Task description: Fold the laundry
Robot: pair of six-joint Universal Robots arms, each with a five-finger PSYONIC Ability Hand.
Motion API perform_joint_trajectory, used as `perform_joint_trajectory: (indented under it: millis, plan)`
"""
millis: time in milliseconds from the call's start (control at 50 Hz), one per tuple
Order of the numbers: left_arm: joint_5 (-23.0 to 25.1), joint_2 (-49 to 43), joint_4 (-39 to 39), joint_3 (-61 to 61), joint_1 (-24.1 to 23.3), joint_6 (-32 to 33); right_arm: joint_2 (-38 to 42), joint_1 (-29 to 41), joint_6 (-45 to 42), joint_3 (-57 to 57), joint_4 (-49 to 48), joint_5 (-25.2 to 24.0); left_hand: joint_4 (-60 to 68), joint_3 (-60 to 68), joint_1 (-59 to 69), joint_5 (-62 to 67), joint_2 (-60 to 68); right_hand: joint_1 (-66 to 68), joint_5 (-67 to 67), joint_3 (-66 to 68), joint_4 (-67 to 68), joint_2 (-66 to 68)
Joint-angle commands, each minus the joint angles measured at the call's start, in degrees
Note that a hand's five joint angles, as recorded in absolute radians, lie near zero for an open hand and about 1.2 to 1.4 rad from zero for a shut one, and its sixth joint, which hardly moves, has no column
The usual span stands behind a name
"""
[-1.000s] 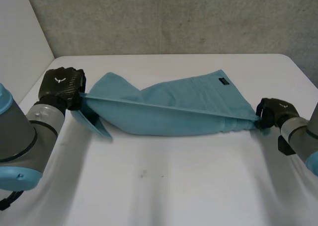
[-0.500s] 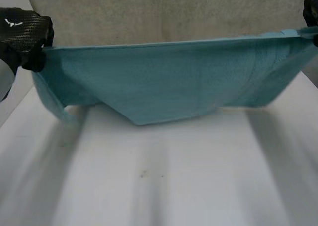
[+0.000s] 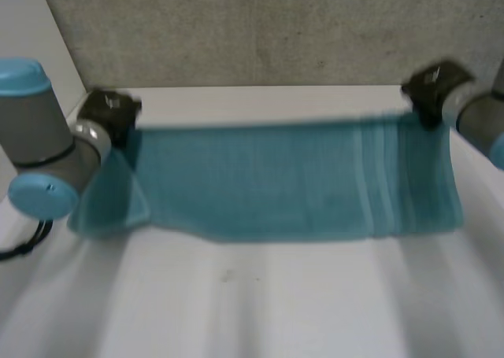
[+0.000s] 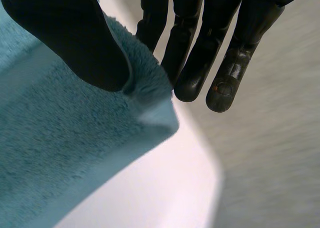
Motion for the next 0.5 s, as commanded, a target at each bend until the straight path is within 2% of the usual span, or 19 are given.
perform_joint_trajectory:
  millis: [20, 60, 120, 140, 220, 280, 320, 500]
  plan:
    - [-0.18, 2.95, 16.05, 11.28, 0.01, 1.41, 1.18, 1.12, 4.47, -19.37, -15.59, 6.21, 10.26, 10.33, 12.94, 11.48, 10.21, 24.91, 14.38, 12.11, 11.71, 12.64]
    - [-0.44, 6.89, 23.14, 11.89, -0.16, 0.72, -1.27, 1.29, 7.80, -18.16, -24.43, 7.44, 10.26, 10.33, 12.94, 11.48, 10.21, 24.91, 14.38, 12.11, 11.71, 12.64]
    - [-0.80, 8.49, 25.37, 11.54, -0.16, -0.43, -4.45, 1.56, 9.04, -14.98, -26.93, 7.36, 10.26, 10.33, 12.94, 11.48, 10.21, 24.91, 14.38, 12.11, 11.71, 12.64]
    - [-0.80, 9.53, 25.63, 10.67, -0.16, -2.43, -7.84, 1.73, 9.65, -9.93, -27.88, 6.75, 10.26, 10.33, 12.94, 11.48, 10.21, 24.91, 14.38, 12.11, 11.71, 12.64]
    - [-0.27, 11.73, 22.75, 5.15, 0.71, -9.11, -15.24, 1.47, 10.36, 5.28, -29.21, 4.38, 10.26, 10.33, 12.94, 11.48, 10.21, 24.91, 14.38, 12.11, 11.71, 12.64]
    - [-0.18, 12.09, 20.98, 2.22, 1.51, -10.45, -16.23, 1.47, 10.27, 9.37, -29.30, 3.05, 10.26, 10.33, 12.94, 11.48, 10.21, 24.91, 14.38, 12.11, 11.71, 12.64]
    - [-0.01, 12.62, 18.26, -4.07, 2.56, -12.03, -16.84, 1.21, 10.45, 17.33, -29.30, 1.56, 10.26, 10.33, 12.94, 11.48, 10.21, 24.91, 14.38, 12.11, 11.71, 12.64]
    - [1.66, 12.18, 17.28, -20.45, 2.74, -11.94, -18.34, 0.50, 10.45, 33.71, -28.69, 1.03, 10.26, 10.33, 12.94, 11.48, 10.21, 24.91, 14.38, 12.11, 11.71, 12.64]
